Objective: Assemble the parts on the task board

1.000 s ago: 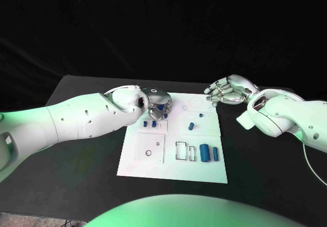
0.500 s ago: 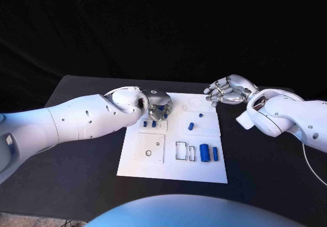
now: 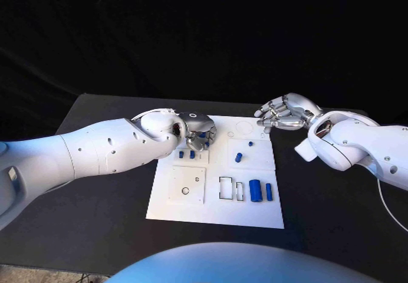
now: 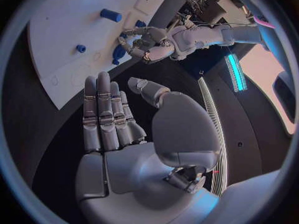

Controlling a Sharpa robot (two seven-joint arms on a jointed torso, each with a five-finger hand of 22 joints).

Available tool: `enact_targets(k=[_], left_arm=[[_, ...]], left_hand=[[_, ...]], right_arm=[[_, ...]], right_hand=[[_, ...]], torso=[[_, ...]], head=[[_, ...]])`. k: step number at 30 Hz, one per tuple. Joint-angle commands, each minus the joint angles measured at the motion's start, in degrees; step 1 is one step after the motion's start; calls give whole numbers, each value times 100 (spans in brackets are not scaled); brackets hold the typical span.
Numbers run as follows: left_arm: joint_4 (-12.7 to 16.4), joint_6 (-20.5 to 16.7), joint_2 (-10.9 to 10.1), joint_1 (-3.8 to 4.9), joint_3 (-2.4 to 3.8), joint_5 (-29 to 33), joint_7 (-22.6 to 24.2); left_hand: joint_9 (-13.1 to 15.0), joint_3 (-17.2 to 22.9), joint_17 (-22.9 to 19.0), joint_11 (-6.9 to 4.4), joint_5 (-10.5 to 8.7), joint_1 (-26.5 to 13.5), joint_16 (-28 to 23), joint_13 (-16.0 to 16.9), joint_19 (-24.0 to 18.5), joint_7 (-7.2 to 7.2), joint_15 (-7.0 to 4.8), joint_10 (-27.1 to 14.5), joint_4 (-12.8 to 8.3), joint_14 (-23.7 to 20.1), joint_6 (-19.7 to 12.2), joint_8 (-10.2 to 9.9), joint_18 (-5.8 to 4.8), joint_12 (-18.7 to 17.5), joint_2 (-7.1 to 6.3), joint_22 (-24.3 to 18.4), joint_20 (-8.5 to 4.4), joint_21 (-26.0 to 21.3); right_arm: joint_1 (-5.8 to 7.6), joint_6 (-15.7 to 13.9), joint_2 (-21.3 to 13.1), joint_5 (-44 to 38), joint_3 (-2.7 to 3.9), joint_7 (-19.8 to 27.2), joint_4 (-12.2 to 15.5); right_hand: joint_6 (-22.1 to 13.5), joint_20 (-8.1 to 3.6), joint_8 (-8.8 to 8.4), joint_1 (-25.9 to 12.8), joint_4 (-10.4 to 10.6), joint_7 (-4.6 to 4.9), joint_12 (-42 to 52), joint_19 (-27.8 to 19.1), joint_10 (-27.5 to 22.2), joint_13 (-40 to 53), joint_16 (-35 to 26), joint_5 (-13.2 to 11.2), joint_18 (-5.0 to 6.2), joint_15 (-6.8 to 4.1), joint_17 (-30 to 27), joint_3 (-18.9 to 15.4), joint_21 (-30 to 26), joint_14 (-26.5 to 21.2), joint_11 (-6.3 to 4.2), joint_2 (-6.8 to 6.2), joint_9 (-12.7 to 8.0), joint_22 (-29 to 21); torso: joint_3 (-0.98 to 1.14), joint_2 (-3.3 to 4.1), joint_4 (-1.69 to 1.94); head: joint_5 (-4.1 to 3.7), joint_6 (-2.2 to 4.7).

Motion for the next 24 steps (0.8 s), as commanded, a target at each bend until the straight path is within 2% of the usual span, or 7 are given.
enact_targets(k=[1, 6, 18, 22, 24], left_arm=[[4, 69, 13, -23, -14, 45, 14], [-10, 109, 12, -24, -14, 46, -36], [-21, 92, 12, -24, -14, 99, -31], [40, 5, -45, -24, -9, 153, -11], [92, -25, -92, -24, 12, 182, -7]], left_hand=[[37, -12, 137, -19, -12, 31, 76, 14, 95, 3, 4, 171, -59, 106, 133, 14, -81, -47, 117, 627, -4, 223], [83, -13, 292, -32, -51, 208, 160, 30, 184, 18, 27, 381, -181, 229, 290, -13, -117, -113, 240, 670, 4, 467], [86, -30, 274, -9, -41, 281, 162, 32, 160, 42, 39, 414, -271, 239, 289, -123, -115, -220, 275, 665, 9, 505], [84, -39, 269, -1, -41, 275, 162, 31, 162, 46, 48, 413, -277, 239, 278, -148, -118, -243, 270, 668, 14, 526], [84, -42, 264, 1, -41, 272, 161, 31, 162, 48, 50, 414, -279, 238, 275, -155, -119, -249, 267, 668, 16, 531]], right_arm=[[-5, 54, 4, -29, 0, 37, 1], [-6, 58, 3, -29, 0, 35, 0], [-10, 59, 6, -29, 0, 39, 0], [-16, 59, 7, -29, 0, 43, -2], [-19, 58, 7, -29, 0, 44, -5]], right_hand=[[-30, 14, 32, -1, 20, -18, 37, 41, -30, -9, -1, 21, 71, 3, 6, -4, -37, 50, 0, -51, 7, -5], [-28, 14, 34, 0, 25, -18, 39, 46, -29, -9, -1, 26, 71, 3, 7, -3, -42, 50, -1, -47, 8, -11], [-25, 14, 36, -1, 31, -19, 41, 50, -27, -9, -1, 30, 71, 3, 8, -2, -46, 51, -1, -43, 9, -16], [-25, 14, 36, -1, 31, -19, 41, 50, -27, -9, -1, 30, 71, 3, 8, -2, -46, 51, -1, -43, 9, -16], [-23, 13, 38, -3, 39, -20, 42, 56, -26, -9, -1, 39, 71, 3, 10, -2, -52, 52, -2, -40, 10, -24]], torso=[[0, 0, -3], [-1, -1, -1], [-4, -5, 7], [-7, -8, 7], [-8, -11, 8]], head=[[-4, 0], [-5, 0], [-8, 0], [-2, 0], [0, 0]])
